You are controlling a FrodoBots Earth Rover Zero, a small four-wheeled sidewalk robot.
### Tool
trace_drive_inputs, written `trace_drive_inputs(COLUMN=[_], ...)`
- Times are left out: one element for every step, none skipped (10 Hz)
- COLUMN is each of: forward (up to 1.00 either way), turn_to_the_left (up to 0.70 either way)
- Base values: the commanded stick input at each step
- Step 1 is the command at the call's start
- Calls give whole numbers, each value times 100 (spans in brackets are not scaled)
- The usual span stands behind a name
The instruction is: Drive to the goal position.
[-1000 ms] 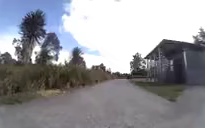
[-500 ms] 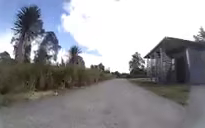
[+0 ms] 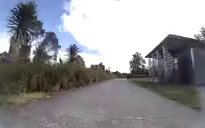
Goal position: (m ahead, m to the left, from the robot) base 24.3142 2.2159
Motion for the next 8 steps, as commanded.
trace_drive_inputs(forward=[85, 85, 85, 85, 85, 85, 85, 85], turn_to_the_left=[0, 0, 0, 0, 0, 0, 0, 0])
